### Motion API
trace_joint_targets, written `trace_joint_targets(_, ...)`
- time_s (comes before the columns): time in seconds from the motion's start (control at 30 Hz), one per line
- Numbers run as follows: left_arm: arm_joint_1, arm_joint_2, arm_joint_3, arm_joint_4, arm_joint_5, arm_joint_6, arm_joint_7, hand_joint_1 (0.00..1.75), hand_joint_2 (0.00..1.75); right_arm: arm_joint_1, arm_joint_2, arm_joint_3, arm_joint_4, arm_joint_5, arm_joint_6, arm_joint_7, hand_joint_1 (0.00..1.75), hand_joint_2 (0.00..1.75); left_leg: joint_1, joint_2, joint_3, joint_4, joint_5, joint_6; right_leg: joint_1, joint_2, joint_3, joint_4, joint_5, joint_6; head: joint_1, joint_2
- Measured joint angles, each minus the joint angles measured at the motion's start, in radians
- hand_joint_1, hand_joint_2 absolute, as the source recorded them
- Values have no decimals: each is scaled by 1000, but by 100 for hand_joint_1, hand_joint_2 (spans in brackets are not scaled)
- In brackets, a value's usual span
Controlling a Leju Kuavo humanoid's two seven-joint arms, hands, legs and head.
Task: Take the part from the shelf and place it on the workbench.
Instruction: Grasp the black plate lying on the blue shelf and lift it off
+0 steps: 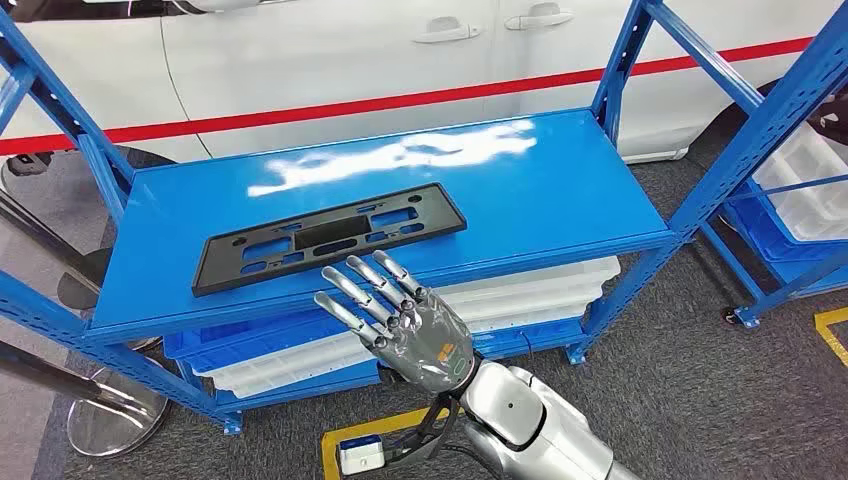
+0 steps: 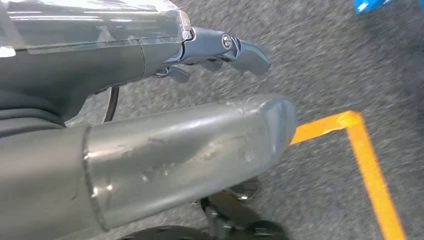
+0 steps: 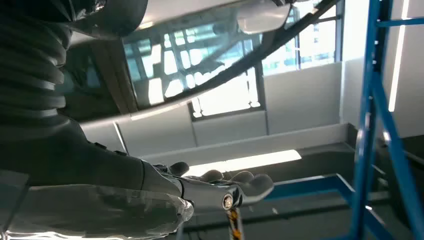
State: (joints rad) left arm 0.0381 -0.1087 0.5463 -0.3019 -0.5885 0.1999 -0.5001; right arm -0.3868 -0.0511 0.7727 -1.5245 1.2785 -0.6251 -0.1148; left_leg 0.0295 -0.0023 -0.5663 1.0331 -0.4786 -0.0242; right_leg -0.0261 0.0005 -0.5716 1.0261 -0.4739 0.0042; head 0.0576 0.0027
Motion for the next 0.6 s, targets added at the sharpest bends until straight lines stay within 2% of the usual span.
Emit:
trace_joint_targets(0.07,-3,1,1,1,-4,0,-1,0,0,-4,0,0,17,-29,-5,1,0,175,-4,-3,0,-3,-1,10,3,1,-4,1,1,7,0,0)
trace_joint_targets(0.17,-8,5,7,1,-20,-2,-3,0,0,-9,0,-6,72,-61,-19,11,0,175,-9,-4,-1,-11,3,34,3,1,-6,0,3,25,0,0)
trace_joint_targets(0.2,-8,6,8,1,-26,-3,-3,0,0,-10,0,-10,90,-53,-28,18,0,175,-9,-4,0,-14,6,43,2,1,-10,10,-6,29,0,0)
trace_joint_targets(0.27,-11,8,11,1,-38,-6,-2,0,0,-12,1,-22,130,-33,-48,32,0,175,-9,-3,1,-20,11,58,1,0,-46,91,-56,32,0,0)
trace_joint_targets(0.33,-13,10,15,1,-48,-8,-1,0,0,-14,1,-34,171,-31,-56,38,0,175,-14,-3,-1,-20,11,65,4,0,-113,225,-114,32,0,0)
trace_joint_targets(0.37,-13,10,18,1,-52,-9,1,0,0,-14,2,-38,188,-34,-56,37,0,175,-17,-3,-1,-19,11,66,5,0,-136,269,-123,30,0,0)
trace_joint_targets(0.4,-13,11,21,1,-56,-10,3,0,0,-14,2,-41,204,-38,-55,37,0,175,-21,-3,0,-19,10,68,7,0,-143,278,-113,26,0,0)
trace_joint_targets(0.43,-14,11,24,1,-60,-12,5,0,0,-14,3,-44,217,-43,-52,35,0,175,-25,-3,2,-18,9,69,10,0,-129,243,-83,19,0,0)
trace_joint_targets(0.5,-15,11,26,2,-67,-15,10,0,0,-18,5,-49,234,-51,-44,33,0,175,-32,-4,7,-18,6,71,20,0,-65,110,-14,-3,0,0)
trace_joint_targets(0.53,-17,11,27,2,-70,-18,11,0,0,-22,7,-50,241,-53,-40,33,0,175,-34,-5,7,-17,4,70,25,-1,-40,52,7,-13,0,0)
trace_joint_targets(0.6,-21,12,28,2,-73,-26,16,0,0,-30,11,-52,256,-58,-29,33,0,175,-33,-4,3,-16,4,63,32,-2,-23,6,13,-24,0,0)
